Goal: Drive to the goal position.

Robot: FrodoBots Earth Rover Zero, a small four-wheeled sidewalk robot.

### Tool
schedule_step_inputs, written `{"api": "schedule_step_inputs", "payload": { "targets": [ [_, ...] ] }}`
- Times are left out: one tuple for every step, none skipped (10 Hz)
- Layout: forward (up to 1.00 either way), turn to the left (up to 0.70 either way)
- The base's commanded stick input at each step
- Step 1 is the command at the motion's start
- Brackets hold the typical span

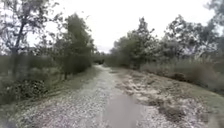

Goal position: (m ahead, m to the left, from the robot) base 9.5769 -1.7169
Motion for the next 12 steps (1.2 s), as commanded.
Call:
{"api": "schedule_step_inputs", "payload": {
  "targets": [
    [0.50, 0.00],
    [0.50, 0.00],
    [0.50, 0.00],
    [0.50, 0.00],
    [0.50, 0.00],
    [0.50, 0.00],
    [0.50, 0.00],
    [0.36, 0.00],
    [0.30, 0.00],
    [0.30, 0.00],
    [0.30, 0.00],
    [0.30, 0.00]
  ]
}}
